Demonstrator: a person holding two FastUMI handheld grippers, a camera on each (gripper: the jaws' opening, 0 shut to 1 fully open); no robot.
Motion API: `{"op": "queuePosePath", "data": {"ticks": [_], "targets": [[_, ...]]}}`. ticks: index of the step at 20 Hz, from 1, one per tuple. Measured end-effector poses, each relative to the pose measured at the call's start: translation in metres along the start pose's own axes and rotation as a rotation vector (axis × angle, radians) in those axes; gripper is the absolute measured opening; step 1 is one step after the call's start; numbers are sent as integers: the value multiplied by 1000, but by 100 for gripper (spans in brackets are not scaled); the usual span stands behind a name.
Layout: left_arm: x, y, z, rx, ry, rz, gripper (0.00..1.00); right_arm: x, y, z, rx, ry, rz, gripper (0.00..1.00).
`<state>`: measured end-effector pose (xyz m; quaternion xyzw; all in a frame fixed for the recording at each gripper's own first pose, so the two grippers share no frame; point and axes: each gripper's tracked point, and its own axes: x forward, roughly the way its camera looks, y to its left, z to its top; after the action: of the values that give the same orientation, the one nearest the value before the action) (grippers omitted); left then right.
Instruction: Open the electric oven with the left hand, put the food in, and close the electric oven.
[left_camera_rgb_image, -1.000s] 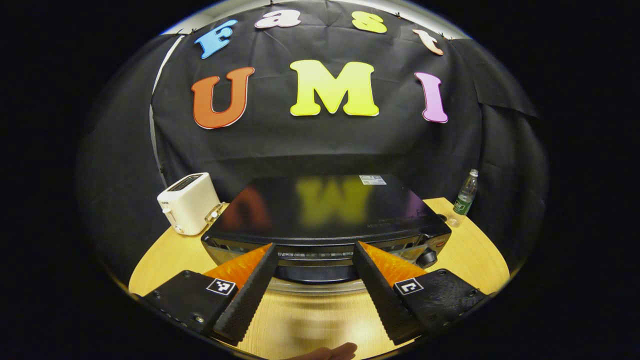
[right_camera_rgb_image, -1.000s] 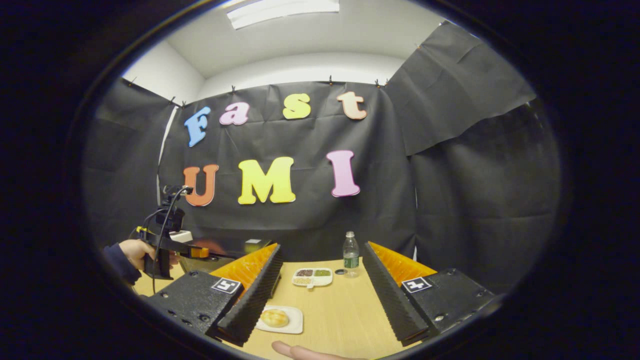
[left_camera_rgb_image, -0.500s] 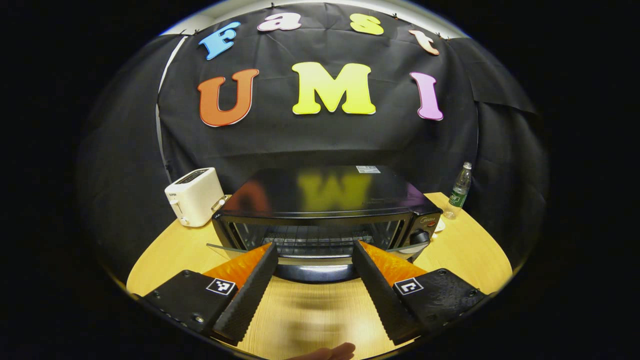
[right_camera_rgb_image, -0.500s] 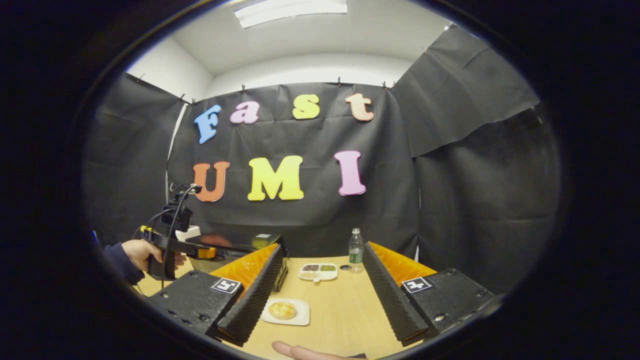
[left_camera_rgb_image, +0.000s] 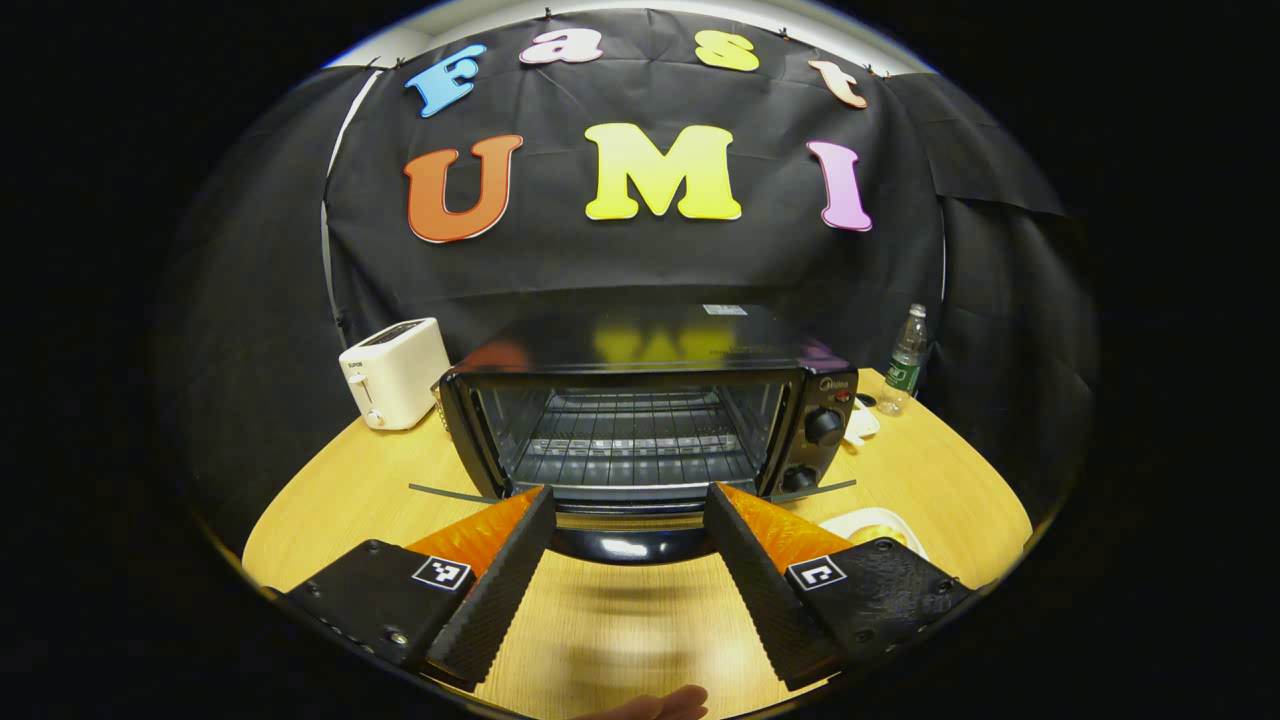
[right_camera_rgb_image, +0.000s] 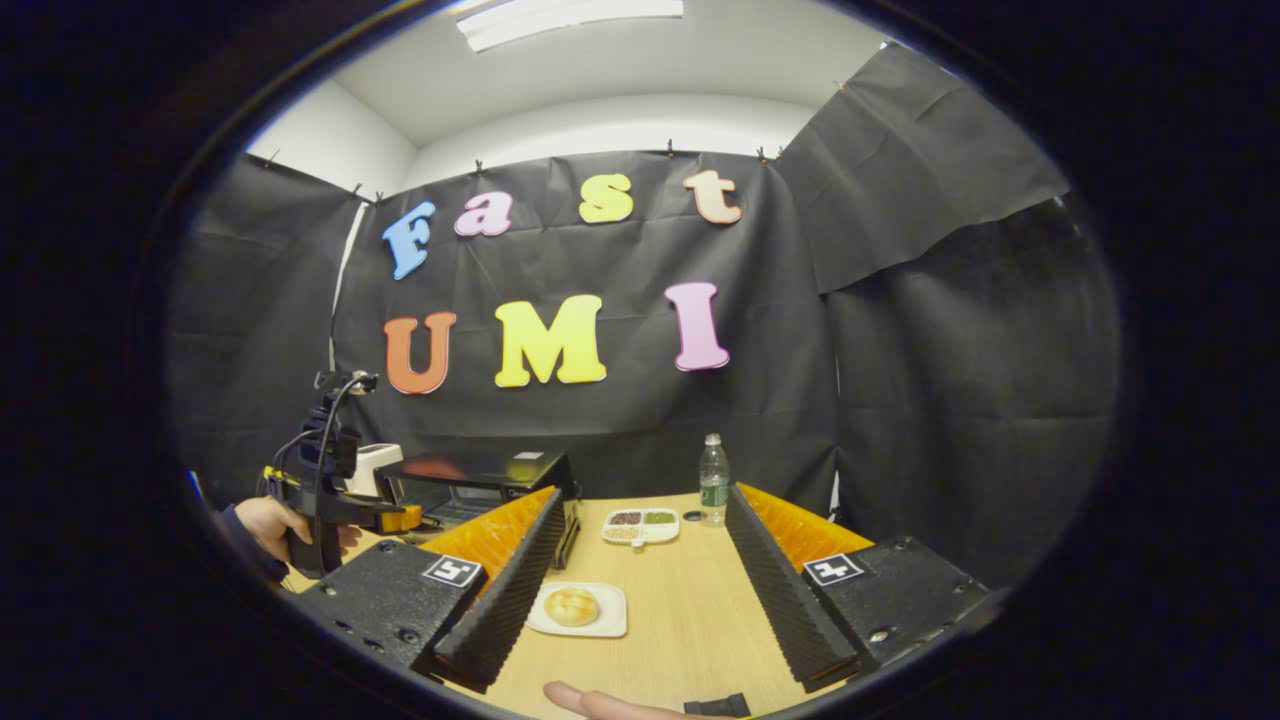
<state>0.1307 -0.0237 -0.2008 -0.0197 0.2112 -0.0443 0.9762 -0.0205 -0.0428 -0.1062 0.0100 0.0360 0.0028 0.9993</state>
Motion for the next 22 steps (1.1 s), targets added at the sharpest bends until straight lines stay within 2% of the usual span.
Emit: {"op": "queuePosePath", "data": {"ticks": [1,2,10,11,12,13,14,16,20,22], "targets": [[-3,0,-6,-8,4,-3,92,0,0,-3,-1,4,0,100],[-6,-1,-11,-7,0,-6,100,0,1,-4,-2,7,1,100],[-17,-9,-54,1,3,-12,96,7,12,-26,0,48,11,100],[-18,-9,-61,-4,5,-12,84,8,14,-29,-1,53,14,100],[-19,-12,-69,-14,19,-14,95,9,15,-31,-3,57,15,100],[-19,-14,-76,-17,28,-14,100,10,16,-33,-4,58,16,100],[-20,-15,-80,-22,26,-14,95,10,16,-34,-5,62,15,100],[-18,-15,-88,-26,20,-14,95,13,17,-40,-2,71,16,100],[-8,-21,-122,-62,108,-14,94,19,17,-51,6,95,13,100],[-10,-23,-114,-46,65,-16,93,21,16,-56,9,106,11,100]]}}
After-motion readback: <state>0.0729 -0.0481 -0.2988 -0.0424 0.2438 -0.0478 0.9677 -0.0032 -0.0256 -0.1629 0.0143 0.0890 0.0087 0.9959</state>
